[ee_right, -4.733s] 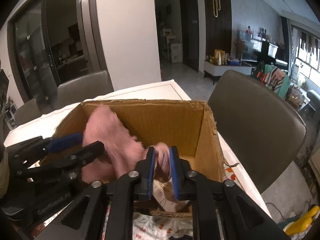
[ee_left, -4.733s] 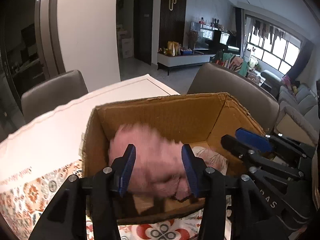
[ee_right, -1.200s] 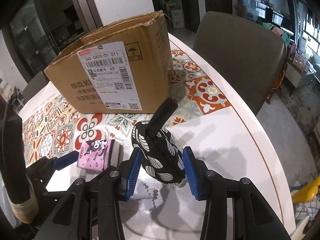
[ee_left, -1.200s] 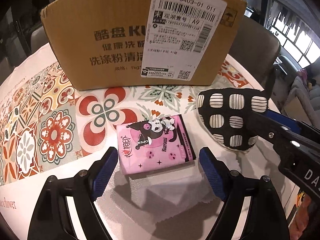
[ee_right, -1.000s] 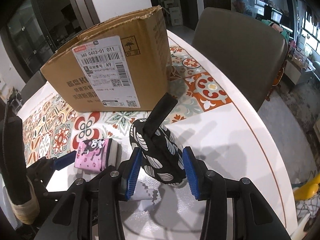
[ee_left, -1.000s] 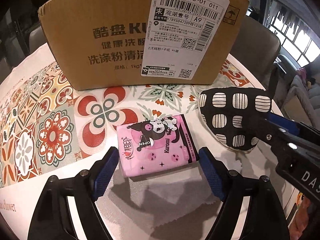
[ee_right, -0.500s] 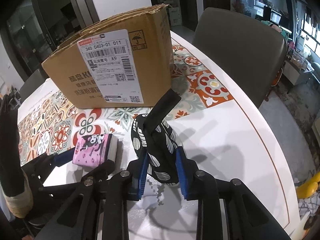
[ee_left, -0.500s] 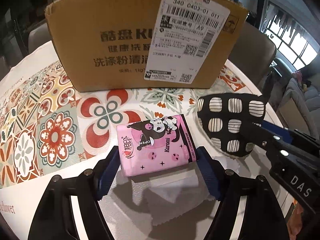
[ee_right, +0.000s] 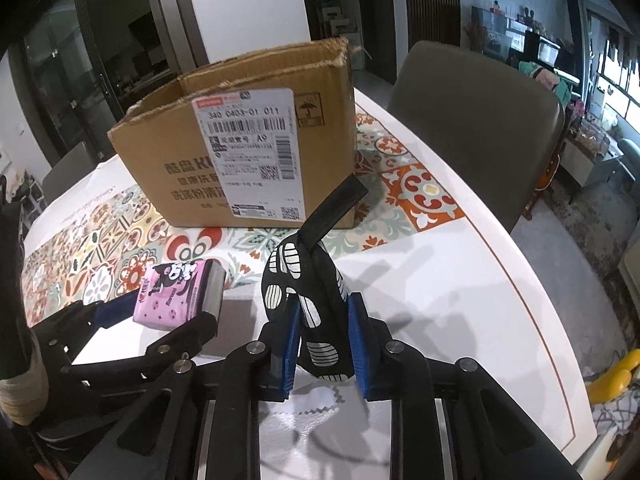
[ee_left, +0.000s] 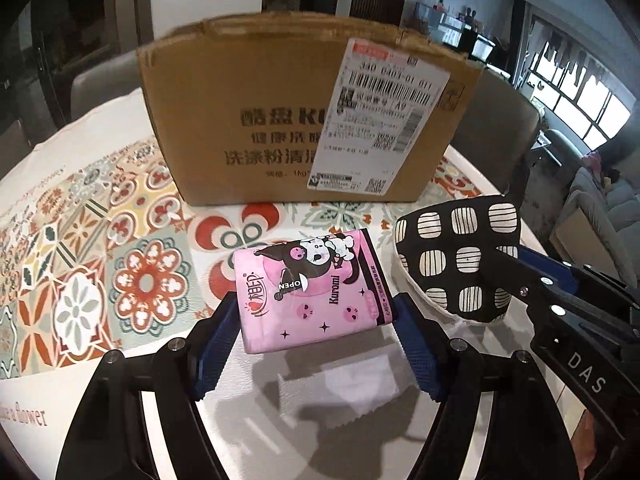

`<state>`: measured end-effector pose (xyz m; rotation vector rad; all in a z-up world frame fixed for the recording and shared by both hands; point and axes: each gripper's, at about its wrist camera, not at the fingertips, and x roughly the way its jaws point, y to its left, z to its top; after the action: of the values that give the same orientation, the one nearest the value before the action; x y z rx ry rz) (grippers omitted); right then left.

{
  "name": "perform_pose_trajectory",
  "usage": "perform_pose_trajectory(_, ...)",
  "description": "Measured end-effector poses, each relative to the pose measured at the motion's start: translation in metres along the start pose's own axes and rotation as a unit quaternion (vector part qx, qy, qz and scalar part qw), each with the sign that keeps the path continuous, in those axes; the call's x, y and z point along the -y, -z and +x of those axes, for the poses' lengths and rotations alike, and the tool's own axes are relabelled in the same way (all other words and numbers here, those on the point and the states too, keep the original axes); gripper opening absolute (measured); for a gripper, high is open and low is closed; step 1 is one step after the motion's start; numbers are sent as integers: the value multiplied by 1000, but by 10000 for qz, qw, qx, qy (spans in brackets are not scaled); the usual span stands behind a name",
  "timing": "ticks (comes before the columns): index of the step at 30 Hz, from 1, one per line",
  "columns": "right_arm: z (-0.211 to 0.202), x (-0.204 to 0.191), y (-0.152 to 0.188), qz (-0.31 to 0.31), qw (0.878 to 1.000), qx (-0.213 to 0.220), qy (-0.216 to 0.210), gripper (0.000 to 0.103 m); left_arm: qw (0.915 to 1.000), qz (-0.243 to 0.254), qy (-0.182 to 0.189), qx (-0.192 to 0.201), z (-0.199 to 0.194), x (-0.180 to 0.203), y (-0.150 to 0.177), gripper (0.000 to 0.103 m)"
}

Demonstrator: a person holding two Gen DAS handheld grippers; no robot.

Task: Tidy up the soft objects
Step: 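Lift the packet and mitt with both tools and carry them over the box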

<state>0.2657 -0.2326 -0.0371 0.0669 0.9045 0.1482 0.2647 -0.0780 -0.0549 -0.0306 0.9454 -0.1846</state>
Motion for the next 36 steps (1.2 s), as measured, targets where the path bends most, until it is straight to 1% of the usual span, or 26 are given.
perform_pose_trajectory(8, -22, -10, 0, 35, 9996, 296, 1, 24, 9991, 141, -46, 397, -35, -3, 0, 76)
perform_pose_trajectory(17, -47, -21, -1, 119, 9979, 637, -9, 24, 9960, 284, -34, 846, -71, -6, -7, 76)
perform_pose_trajectory(28, -82, -40, -19, -34, 9926, 1214, 54, 24, 9907, 356, 10, 1315, -107, -13, -24, 76)
perform_pose_trajectory(36, -101, -45, -37, -73, 9874, 1581, -26, 24, 9856, 464, 38, 1625, -128, -11, -41, 76)
